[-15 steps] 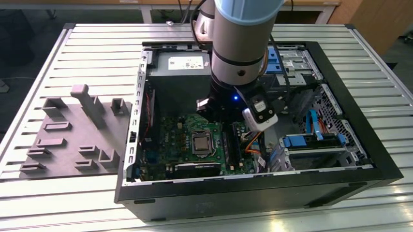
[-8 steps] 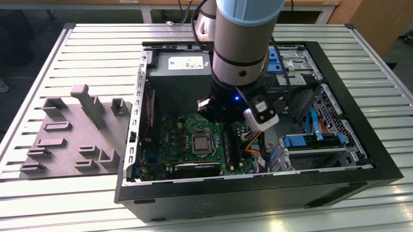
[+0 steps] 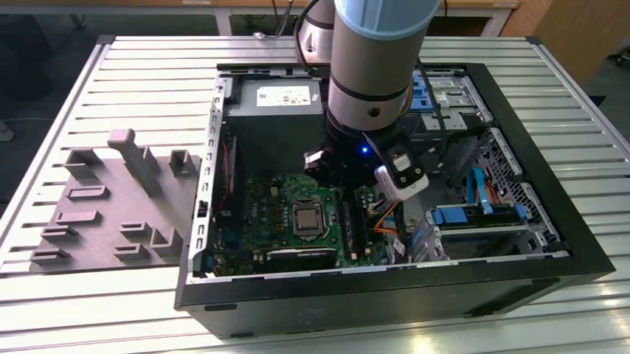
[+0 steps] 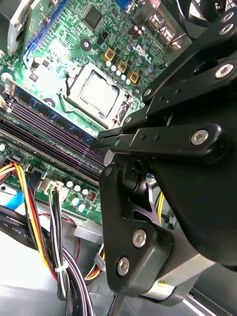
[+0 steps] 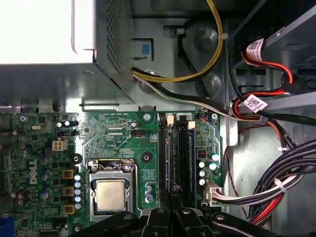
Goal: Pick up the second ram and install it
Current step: 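Insert the second ram into the second slot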
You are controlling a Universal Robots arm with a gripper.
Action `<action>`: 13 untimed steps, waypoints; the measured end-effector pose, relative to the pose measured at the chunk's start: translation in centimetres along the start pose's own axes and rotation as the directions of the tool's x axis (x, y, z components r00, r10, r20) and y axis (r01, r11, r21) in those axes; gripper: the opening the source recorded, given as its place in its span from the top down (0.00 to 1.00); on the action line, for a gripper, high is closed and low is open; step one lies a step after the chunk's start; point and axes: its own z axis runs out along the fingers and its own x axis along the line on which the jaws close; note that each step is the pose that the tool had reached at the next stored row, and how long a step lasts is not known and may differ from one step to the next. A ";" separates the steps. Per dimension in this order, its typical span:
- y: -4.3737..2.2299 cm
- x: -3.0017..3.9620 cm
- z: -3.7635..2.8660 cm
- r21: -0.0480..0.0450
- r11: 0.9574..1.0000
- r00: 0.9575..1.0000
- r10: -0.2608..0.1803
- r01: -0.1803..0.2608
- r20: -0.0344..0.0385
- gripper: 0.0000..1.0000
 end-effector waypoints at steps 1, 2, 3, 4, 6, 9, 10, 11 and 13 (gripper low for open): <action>0.00 0.00 0.00 0.000 1.000 1.000 0.000 0.000 0.000 0.88; 0.00 -0.01 0.00 0.000 1.000 1.000 0.000 0.000 0.000 0.88; 0.00 -0.01 0.00 0.000 1.000 1.000 0.000 0.000 0.000 0.88; 0.00 -0.03 0.00 0.000 1.000 1.000 0.000 0.000 0.000 0.88; 0.01 -0.11 0.01 0.000 1.000 1.000 0.000 0.000 0.000 0.88; 0.01 -0.30 0.01 0.000 1.000 1.000 0.000 0.000 0.000 0.88; 0.01 -0.36 0.01 0.000 1.000 1.000 0.000 0.000 0.000 0.88; 0.02 -0.42 0.01 0.000 1.000 1.000 0.000 0.000 0.000 0.88; 0.02 -0.51 0.01 0.000 1.000 1.000 0.000 0.000 0.000 0.88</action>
